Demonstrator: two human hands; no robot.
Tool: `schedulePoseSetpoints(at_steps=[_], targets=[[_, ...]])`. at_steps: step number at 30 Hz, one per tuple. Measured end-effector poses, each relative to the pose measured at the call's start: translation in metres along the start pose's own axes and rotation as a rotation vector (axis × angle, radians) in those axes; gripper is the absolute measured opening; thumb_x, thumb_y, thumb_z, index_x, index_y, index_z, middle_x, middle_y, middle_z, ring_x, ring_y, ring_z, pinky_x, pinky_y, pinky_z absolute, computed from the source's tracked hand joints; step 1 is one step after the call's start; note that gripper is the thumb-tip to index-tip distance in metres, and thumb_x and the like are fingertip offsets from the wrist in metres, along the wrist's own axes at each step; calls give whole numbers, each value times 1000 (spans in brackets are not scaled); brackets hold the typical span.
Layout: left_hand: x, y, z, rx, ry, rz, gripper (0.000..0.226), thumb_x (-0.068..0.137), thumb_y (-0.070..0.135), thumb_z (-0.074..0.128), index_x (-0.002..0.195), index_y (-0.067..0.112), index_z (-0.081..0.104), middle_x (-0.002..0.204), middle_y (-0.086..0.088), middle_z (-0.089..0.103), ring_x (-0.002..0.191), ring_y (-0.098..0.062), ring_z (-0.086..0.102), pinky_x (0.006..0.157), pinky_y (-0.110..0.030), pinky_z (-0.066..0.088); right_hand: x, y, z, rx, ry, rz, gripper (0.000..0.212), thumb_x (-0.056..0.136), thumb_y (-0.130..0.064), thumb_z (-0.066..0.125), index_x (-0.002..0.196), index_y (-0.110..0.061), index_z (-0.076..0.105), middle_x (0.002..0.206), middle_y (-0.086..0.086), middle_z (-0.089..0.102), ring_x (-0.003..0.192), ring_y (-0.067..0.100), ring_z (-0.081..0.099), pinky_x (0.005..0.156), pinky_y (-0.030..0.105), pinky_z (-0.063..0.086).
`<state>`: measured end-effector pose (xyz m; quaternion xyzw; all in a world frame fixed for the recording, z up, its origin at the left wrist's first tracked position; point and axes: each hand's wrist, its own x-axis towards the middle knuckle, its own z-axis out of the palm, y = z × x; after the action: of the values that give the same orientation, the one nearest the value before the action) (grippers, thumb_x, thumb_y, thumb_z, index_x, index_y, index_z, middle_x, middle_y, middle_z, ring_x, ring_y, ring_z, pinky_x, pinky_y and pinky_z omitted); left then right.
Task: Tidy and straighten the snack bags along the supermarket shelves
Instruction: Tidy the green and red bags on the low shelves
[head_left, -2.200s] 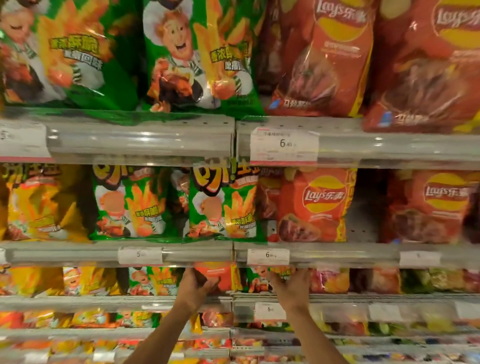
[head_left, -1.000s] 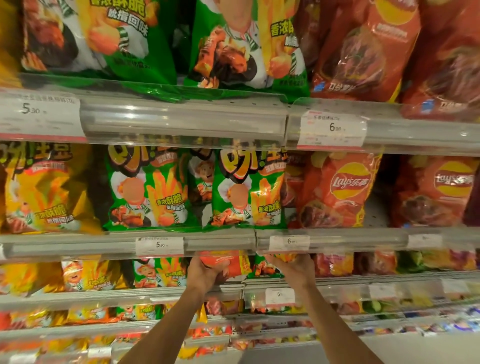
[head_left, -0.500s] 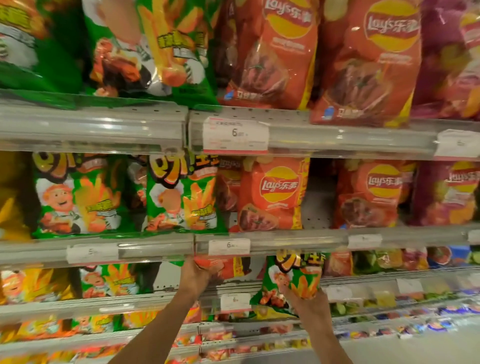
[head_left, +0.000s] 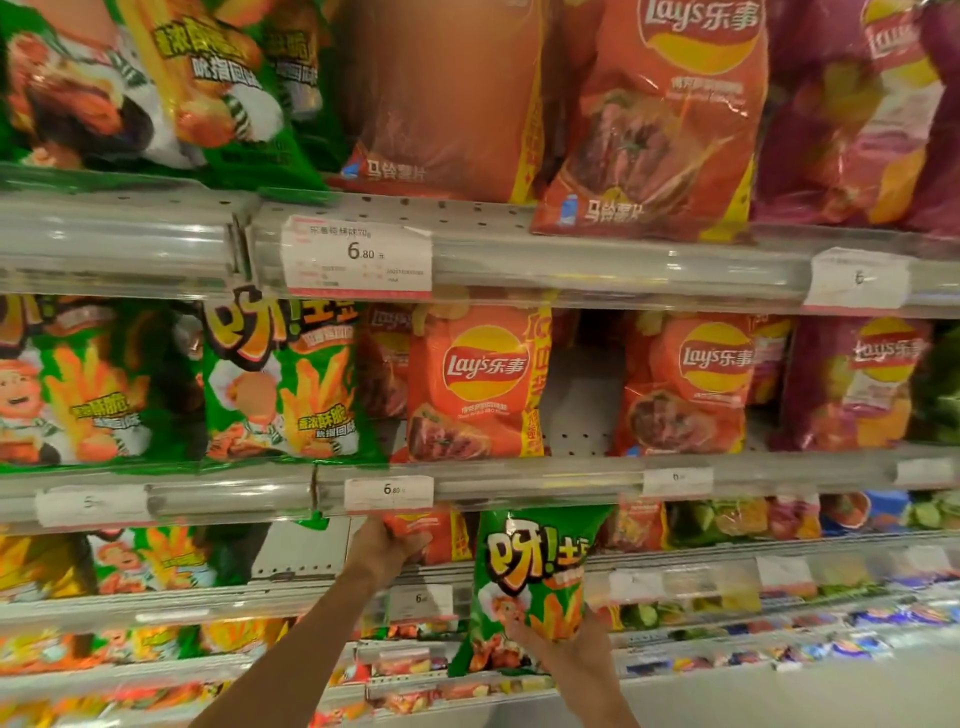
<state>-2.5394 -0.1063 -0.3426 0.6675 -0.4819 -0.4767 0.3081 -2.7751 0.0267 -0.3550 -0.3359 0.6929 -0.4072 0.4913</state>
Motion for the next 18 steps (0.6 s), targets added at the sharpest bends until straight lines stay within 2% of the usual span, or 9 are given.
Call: schedulePoseSetpoints(at_steps=[2,4,6,8,10,12,14,16,18], targets=[[-2,3,-2,22,-28,-21,39,79,7,81,107,2,54,99,-12,65,74,-12,60,51,-11,49,-6,-1,9,-23,-42,-7,107,27,-57,101,122,-23,66,107,-7,78,109,18,71,98,47,56],[-4,4,-10,165,-80,-7,47,83,21,79,120,6,53,112,-11,66,96,-23,64,79,-26,56,-17,-1,21,-52,-73,-30,94,29,-53,102,112,-26,68,99,-13,79,100,11,74,92,42,59],[-6,0,-22,433,-123,38,54,89,43,69,128,12,48,122,-10,63,114,-30,59,97,-40,50,-28,-5,32,-60,-119,-67,78,38,-52,100,103,-23,70,92,-17,78,87,5,75,86,39,61],[-11,-10,-34,564,-89,107,51,95,53,53,129,15,44,123,-10,62,115,-31,56,95,-40,48,-31,-4,45,-87,-232,-103,70,53,-41,96,112,-10,73,102,-1,79,95,21,76,93,46,59],[-20,-26,-47,615,12,243,45,100,54,38,126,19,49,122,-7,61,113,-28,52,93,-37,45,-40,-16,64,65,-253,-120,65,64,-11,92,125,-3,69,120,15,74,106,33,73,107,53,48],[-31,-45,-61,623,125,389,42,104,47,30,121,20,57,116,-4,62,109,-26,53,91,-37,45,-44,-25,87,38,-213,-78,77,64,-1,92,134,-9,61,117,3,75,104,13,73,95,37,57],[-40,-62,-81,697,198,475,36,103,37,36,113,16,64,106,-6,64,100,-29,57,85,-38,47,-40,-30,110,138,-111,-35,74,65,-7,95,131,-14,62,107,-5,78,96,2,73,78,15,56],[-46,-77,-101,843,228,469,28,88,31,65,108,12,68,100,-7,65,93,-30,61,81,-40,52,-37,-37,132,34,-108,-111,75,64,-13,97,130,-18,63,113,-6,77,107,6,71,85,17,54],[-50,-90,-119,937,236,502,48,60,26,87,103,9,73,95,-8,67,85,-29,65,76,-40,58,-33,-43,152,57,-120,-112,73,62,-5,96,128,-14,64,112,0,78,105,11,72,82,21,57]])
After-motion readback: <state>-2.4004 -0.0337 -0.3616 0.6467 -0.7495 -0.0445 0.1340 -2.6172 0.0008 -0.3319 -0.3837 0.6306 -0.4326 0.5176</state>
